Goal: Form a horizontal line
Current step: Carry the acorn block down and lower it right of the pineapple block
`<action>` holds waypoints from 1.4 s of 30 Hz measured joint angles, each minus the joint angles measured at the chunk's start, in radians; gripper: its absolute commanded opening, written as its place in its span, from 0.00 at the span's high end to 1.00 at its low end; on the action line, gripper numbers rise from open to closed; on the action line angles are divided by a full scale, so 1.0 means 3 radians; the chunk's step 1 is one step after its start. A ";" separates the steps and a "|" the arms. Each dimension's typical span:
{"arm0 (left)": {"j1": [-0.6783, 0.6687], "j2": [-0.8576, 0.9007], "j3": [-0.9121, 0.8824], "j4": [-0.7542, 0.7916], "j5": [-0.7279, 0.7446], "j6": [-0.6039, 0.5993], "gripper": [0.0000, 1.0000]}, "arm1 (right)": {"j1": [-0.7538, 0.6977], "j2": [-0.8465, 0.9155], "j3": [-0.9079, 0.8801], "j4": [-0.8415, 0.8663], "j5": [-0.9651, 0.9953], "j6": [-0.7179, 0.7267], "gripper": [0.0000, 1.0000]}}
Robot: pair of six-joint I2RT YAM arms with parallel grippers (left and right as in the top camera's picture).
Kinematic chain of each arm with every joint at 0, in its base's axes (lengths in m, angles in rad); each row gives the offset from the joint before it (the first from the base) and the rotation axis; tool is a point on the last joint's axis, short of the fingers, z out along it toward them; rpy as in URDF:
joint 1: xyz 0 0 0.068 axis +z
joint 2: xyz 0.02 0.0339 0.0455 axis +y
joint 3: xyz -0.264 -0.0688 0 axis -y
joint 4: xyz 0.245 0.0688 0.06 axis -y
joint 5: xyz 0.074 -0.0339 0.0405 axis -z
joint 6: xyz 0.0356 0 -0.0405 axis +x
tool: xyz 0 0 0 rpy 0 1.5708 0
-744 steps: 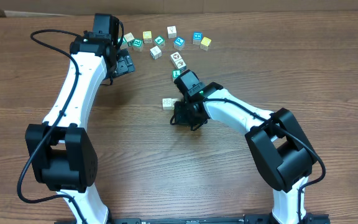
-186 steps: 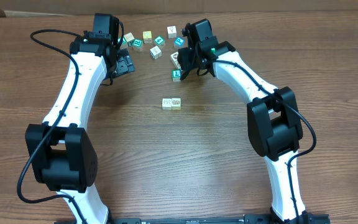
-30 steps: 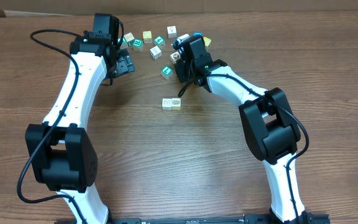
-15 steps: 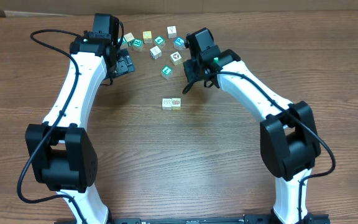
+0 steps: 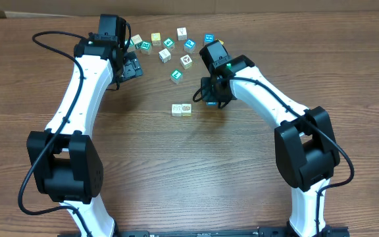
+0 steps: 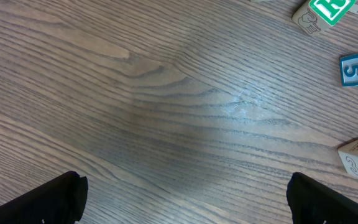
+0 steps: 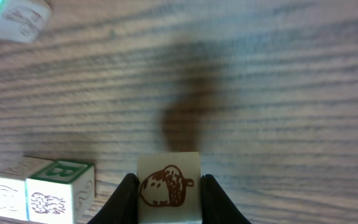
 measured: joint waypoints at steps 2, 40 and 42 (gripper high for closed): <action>0.0000 0.0000 0.0000 0.0000 0.0000 0.0000 0.00 | 0.0003 0.0000 -0.0039 -0.0001 -0.0034 0.0045 0.83; 0.0000 0.0000 0.0000 0.0000 0.0001 0.0000 0.00 | 0.0156 -0.0004 -0.0243 0.0086 -0.0083 0.0142 0.56; 0.0000 0.0000 0.0000 0.0000 0.0001 0.0000 0.00 | 0.0156 -0.0004 -0.0245 0.0084 -0.0083 0.0140 0.54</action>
